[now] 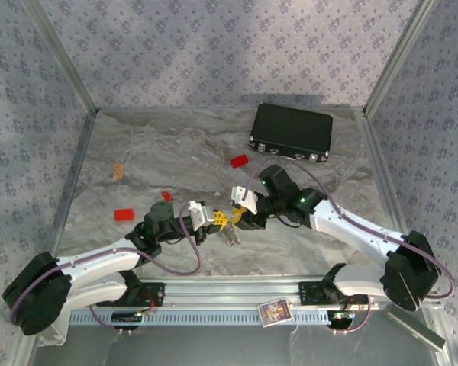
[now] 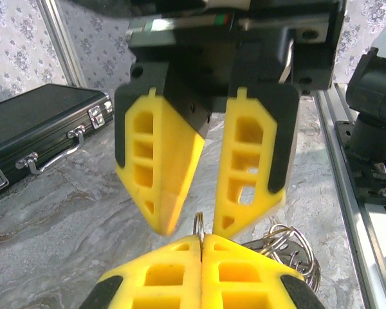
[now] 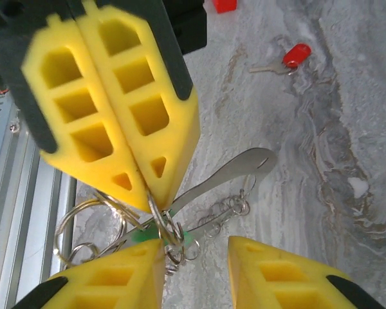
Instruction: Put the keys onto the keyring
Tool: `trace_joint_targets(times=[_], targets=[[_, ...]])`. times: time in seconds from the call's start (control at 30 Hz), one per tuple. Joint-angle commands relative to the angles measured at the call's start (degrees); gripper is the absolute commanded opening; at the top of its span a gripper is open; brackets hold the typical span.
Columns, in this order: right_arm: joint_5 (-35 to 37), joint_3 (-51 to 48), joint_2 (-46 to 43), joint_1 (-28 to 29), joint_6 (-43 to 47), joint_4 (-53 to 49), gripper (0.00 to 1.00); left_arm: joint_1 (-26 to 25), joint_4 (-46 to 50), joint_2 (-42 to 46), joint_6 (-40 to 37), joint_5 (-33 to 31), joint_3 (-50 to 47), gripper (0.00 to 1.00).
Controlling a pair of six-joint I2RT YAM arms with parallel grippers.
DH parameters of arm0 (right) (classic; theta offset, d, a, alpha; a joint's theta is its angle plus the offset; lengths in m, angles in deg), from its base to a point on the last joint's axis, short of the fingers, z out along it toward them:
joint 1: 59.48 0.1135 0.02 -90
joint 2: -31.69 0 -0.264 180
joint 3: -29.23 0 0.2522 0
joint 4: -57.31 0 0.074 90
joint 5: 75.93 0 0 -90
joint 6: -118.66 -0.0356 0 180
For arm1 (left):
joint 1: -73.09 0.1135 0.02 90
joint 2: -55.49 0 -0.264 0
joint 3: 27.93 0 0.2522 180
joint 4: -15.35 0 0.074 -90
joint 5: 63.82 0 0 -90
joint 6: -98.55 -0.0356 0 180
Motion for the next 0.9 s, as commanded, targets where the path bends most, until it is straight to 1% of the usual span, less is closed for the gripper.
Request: trace_joint_targets(times=[0.0, 0.13, 0.3, 0.37, 0.47, 0.53, 0.6, 0.67, 0.77, 0.87], targets=[[-2.0, -1.4, -2.2, -0.3, 0.0, 1.4, 0.33, 0.0, -3.5, -0.8, -0.5, 2.0, 0.9, 0.0], [-2.6, -1.6, -1.6, 0.1, -0.7, 3.1, 0.29, 0.0, -4.7, -1.6, -0.2, 2.3, 1.0, 0.0], [-2.6, -1.4, -0.6, 0.2, -0.6, 3.6, 0.19, 0.0, -4.9, -1.4, -0.1, 2.4, 1.0, 0.0], [-2.5, -1.3, -0.5, 0.2, -0.4, 3.7, 0.13, 0.0, -5.1, -1.3, 0.0, 2.4, 1.0, 0.0], [-2.2, -0.8, -0.8, 0.2, 0.0, 3.2, 0.0, 0.0, -5.0, -1.1, 0.1, 2.3, 1.0, 0.0], [-1.4, 0.6, -1.3, 0.3, 1.3, 0.7, 0.0, 0.0, -3.6, -0.6, 0.1, 1.3, 1.4, 0.01], [0.1, 2.5, -1.3, 0.7, 3.3, -2.8, 0.0, 0.0, -0.6, 0.1, -0.7, 0.2, 2.2, 0.16], [2.0, 4.8, -0.9, 1.4, 5.8, -6.6, 0.0, 0.0, 3.8, 1.0, -2.3, 0.1, 3.3, 0.23], [4.8, 8.3, 0.5, 2.9, 9.0, -12.1, 0.0, 0.0, 10.8, 1.6, -4.9, 0.0, 5.3, 0.24], [8.6, 11.0, 2.2, 4.8, 11.7, -15.6, 0.0, 0.0, 13.9, 1.6, -6.3, 0.2, 6.6, 0.24]])
